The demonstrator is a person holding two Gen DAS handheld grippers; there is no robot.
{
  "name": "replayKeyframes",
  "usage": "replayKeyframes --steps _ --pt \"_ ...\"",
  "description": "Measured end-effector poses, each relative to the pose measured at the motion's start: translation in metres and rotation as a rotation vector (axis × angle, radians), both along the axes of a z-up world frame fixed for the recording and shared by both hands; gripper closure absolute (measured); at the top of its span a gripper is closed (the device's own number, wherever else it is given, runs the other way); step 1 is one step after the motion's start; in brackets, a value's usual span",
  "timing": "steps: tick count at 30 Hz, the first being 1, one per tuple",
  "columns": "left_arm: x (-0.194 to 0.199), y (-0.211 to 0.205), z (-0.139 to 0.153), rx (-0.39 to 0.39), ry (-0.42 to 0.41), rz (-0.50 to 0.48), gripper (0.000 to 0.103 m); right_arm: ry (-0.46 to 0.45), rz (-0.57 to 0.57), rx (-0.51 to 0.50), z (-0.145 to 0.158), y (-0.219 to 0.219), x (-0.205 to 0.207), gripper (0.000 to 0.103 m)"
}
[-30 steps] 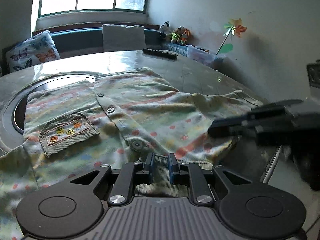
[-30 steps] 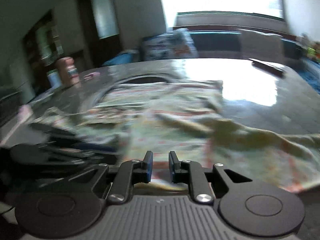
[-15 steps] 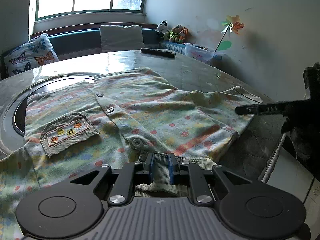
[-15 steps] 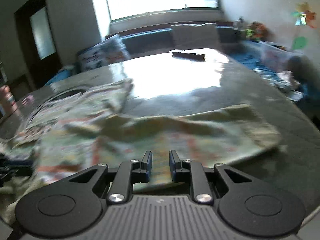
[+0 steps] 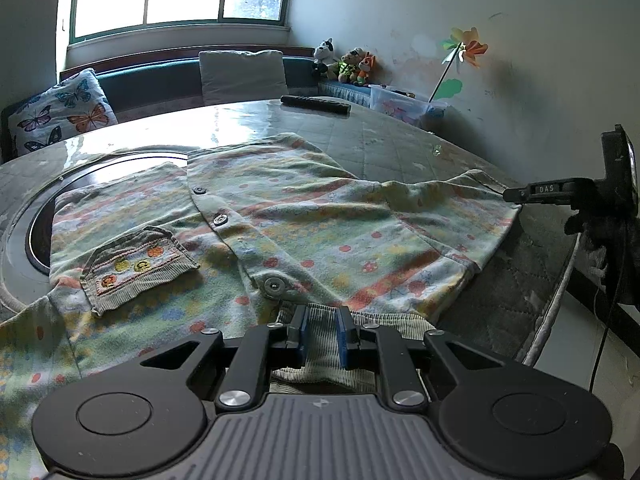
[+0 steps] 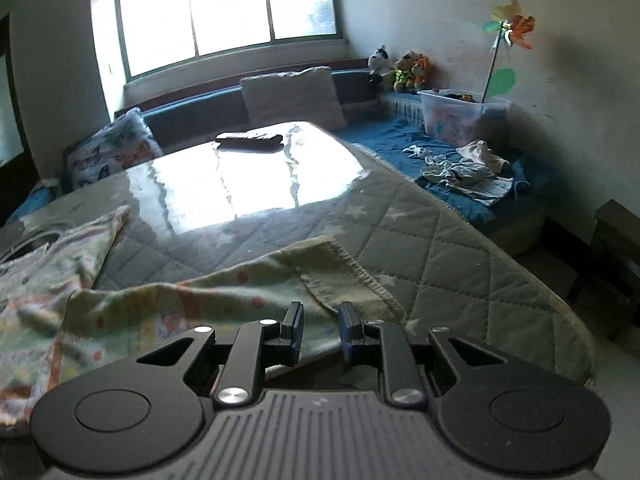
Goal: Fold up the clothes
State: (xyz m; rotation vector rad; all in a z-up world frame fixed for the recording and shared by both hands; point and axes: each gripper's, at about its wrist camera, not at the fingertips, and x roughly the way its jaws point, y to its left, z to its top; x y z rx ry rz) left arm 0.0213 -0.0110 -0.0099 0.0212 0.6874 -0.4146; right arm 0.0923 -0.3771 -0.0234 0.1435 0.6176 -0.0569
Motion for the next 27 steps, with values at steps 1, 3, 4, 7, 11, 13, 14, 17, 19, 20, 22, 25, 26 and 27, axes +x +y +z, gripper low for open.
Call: replayKeyframes --steps 1,3,4,7,11,13,14,17,19,20,22,25,26,27 --pt "0.0 0.0 0.0 0.001 0.0 0.0 0.087 -0.014 -0.013 0.002 0.001 -0.001 -0.002 0.074" --pt "0.0 0.0 0.0 0.003 0.001 -0.001 0.086 -0.038 -0.039 0.006 0.004 -0.003 -0.006 0.063" --pt "0.0 -0.001 0.0 0.004 0.001 -0.001 0.086 -0.038 -0.054 0.004 0.004 -0.004 -0.006 0.062" --pt "0.0 -0.002 0.001 0.007 -0.001 -0.004 0.084 -0.013 -0.108 0.01 0.0 -0.012 -0.004 0.061" --pt "0.0 -0.003 0.002 0.01 -0.003 -0.006 0.079 -0.005 -0.124 0.046 -0.006 -0.016 -0.002 0.063" --pt "0.0 -0.004 0.002 0.012 -0.004 -0.006 0.074 -0.006 -0.115 0.032 -0.007 -0.013 -0.001 0.065" --pt "0.0 -0.005 0.003 0.014 -0.006 -0.007 0.072 -0.005 -0.113 0.015 -0.007 -0.01 0.0 0.073" --pt "-0.001 -0.007 0.006 0.016 -0.011 -0.006 0.067 -0.003 -0.111 -0.003 -0.007 -0.007 0.001 0.091" --pt "-0.003 -0.007 0.008 0.02 -0.017 -0.006 0.062 -0.016 -0.105 0.033 -0.003 -0.009 -0.001 0.095" --pt "-0.003 -0.007 0.008 0.023 -0.021 -0.006 0.061 -0.027 -0.105 0.04 0.001 -0.008 -0.003 0.096" --pt "-0.003 -0.007 0.009 0.028 -0.025 -0.003 0.059 -0.058 -0.086 0.054 0.013 -0.006 -0.006 0.096" --pt "-0.003 -0.004 0.01 0.031 -0.029 0.01 0.054 -0.109 -0.04 0.084 0.034 0.002 -0.012 0.097" --pt "-0.003 -0.003 0.011 0.031 -0.031 0.016 0.054 -0.128 -0.013 0.095 0.043 0.007 -0.015 0.097" --pt "-0.003 -0.001 0.011 0.031 -0.033 0.021 0.054 -0.146 0.013 0.106 0.052 0.012 -0.017 0.097"
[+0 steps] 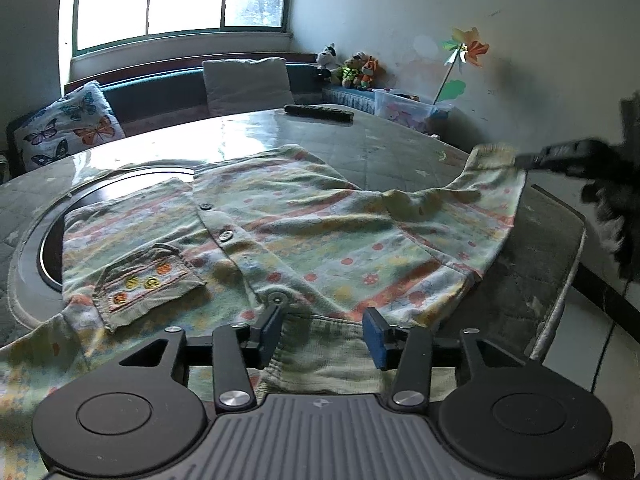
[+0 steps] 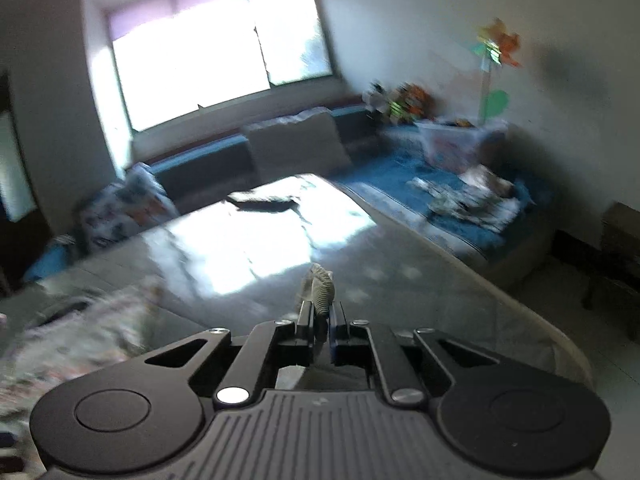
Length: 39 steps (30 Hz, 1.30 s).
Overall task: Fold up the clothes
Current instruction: 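Fold the held side over the shirt body with the right gripper and release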
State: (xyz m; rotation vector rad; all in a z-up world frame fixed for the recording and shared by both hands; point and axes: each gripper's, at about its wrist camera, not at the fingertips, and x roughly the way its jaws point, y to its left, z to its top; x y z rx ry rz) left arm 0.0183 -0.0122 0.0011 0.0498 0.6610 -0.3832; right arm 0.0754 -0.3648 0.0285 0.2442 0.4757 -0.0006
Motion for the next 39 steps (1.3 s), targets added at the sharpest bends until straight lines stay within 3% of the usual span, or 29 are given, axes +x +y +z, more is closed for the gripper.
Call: replayKeyframes --steps 9,15,29,34,39 --pt "-0.006 0.021 0.002 -0.015 -0.02 0.064 0.048 -0.152 0.302 0.039 0.067 0.073 -0.012 0.097" --pt "-0.015 0.04 0.001 -0.029 -0.028 0.129 0.044 -0.175 0.513 0.032 0.084 0.138 -0.011 0.097" --pt "-0.029 0.082 0.005 -0.037 -0.056 0.27 0.03 -0.052 0.856 -0.021 0.047 0.263 -0.021 0.096" --pt "-0.028 0.091 0.007 -0.04 -0.061 0.305 0.025 0.0 0.918 -0.039 0.031 0.27 -0.03 0.088" --pt "-0.027 0.097 0.012 -0.037 -0.077 0.329 0.023 0.028 0.902 -0.037 0.025 0.251 -0.035 0.087"
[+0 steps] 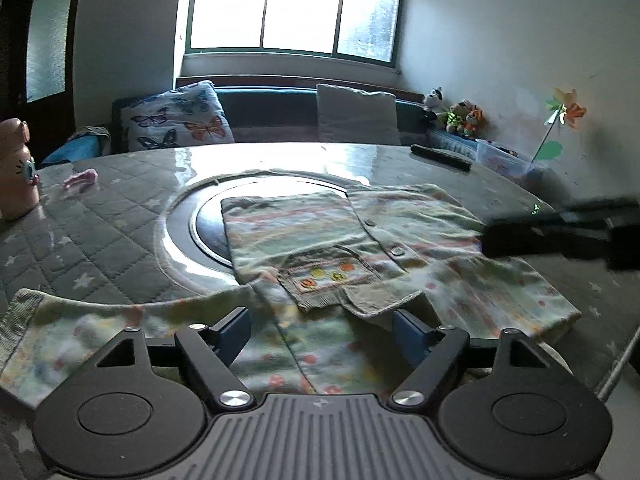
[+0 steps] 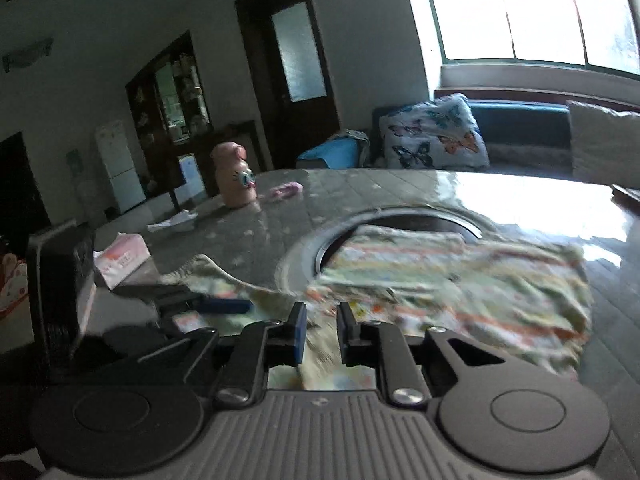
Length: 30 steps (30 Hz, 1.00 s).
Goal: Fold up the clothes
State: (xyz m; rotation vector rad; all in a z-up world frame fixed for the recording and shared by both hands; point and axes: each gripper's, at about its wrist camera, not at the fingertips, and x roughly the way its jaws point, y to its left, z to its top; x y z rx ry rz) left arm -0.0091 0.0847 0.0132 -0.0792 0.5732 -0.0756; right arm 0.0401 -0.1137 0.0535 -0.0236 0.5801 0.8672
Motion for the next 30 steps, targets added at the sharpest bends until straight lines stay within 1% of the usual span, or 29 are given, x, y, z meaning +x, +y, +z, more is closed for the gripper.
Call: replayKeyframes --steps 4,10,12,14,17,19,20,22,26,28,30 --pt "0.0 0.002 0.005 0.011 -0.02 0.014 0.023 0.019 -0.107 -0.061 -0.013 -0.036 0.0 0.087" --pt "0.001 0.005 0.011 0.009 -0.033 0.042 0.024 0.098 -0.288 -0.126 -0.045 -0.086 0.01 0.087" --pt "0.002 0.003 0.012 0.01 -0.031 0.034 0.024 0.126 -0.317 -0.147 -0.054 -0.096 0.015 0.088" --pt "0.004 0.0 0.013 0.01 -0.03 0.019 0.028 0.127 -0.324 -0.15 -0.055 -0.1 0.018 0.089" --pt "0.007 -0.01 0.013 0.002 -0.023 -0.015 0.036 0.1 -0.323 -0.141 -0.049 -0.101 0.024 0.088" --pt "0.011 -0.018 0.011 -0.004 -0.012 -0.039 0.047 0.073 -0.323 -0.132 -0.044 -0.1 0.032 0.088" --pt "0.013 -0.021 0.01 -0.008 -0.006 -0.051 0.049 0.061 -0.324 -0.13 -0.042 -0.098 0.037 0.088" --pt "0.017 -0.029 0.007 -0.01 0.006 -0.077 0.058 0.045 -0.324 -0.133 -0.043 -0.092 0.049 0.088" --pt "0.025 -0.044 0.0 -0.015 0.029 -0.128 0.065 0.033 -0.329 -0.152 -0.051 -0.082 0.071 0.088" --pt "0.029 -0.049 -0.003 -0.016 0.041 -0.143 0.071 0.041 -0.339 -0.166 -0.058 -0.08 0.078 0.088" --pt "0.035 -0.053 -0.007 -0.013 0.051 -0.153 0.075 0.055 -0.345 -0.168 -0.065 -0.08 0.085 0.089"
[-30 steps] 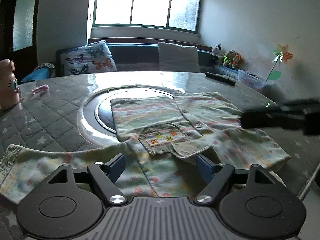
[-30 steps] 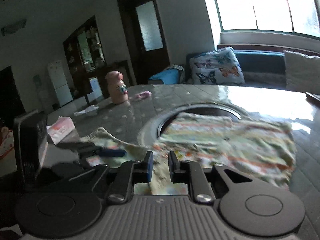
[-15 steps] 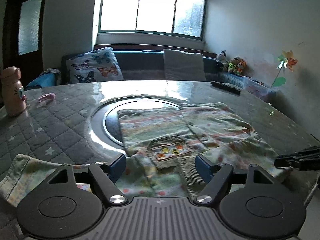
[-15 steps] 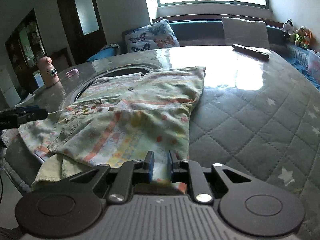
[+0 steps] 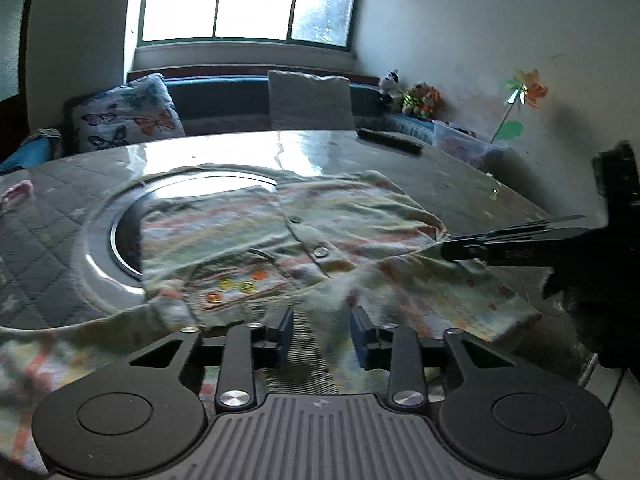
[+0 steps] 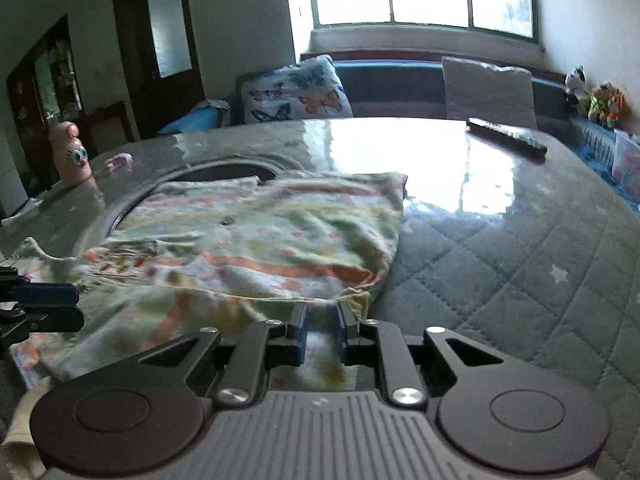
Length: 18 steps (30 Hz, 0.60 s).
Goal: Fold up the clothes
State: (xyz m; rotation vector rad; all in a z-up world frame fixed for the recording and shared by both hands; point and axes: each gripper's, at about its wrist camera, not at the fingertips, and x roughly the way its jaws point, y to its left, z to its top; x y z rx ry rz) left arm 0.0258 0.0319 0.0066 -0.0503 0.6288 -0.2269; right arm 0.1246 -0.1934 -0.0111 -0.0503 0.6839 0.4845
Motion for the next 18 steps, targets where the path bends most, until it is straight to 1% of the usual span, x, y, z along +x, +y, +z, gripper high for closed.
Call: replayKeyframes --steps 5,10,15,18 --pt "0.013 -0.002 -0.01 0.019 0.03 0.015 0.079 -0.015 0.004 -0.01 0.001 0.003 -0.002 0.088" --pt "0.013 0.006 -0.014 0.025 0.032 0.029 0.081 -0.027 0.048 -0.002 0.009 0.01 -0.012 0.088" --pt "0.011 0.01 -0.012 0.02 0.035 0.048 0.081 -0.039 0.164 0.033 0.019 0.037 -0.028 0.088" --pt "0.006 0.014 -0.01 0.015 0.031 0.059 0.08 -0.046 0.25 0.029 0.019 0.06 -0.04 0.088"
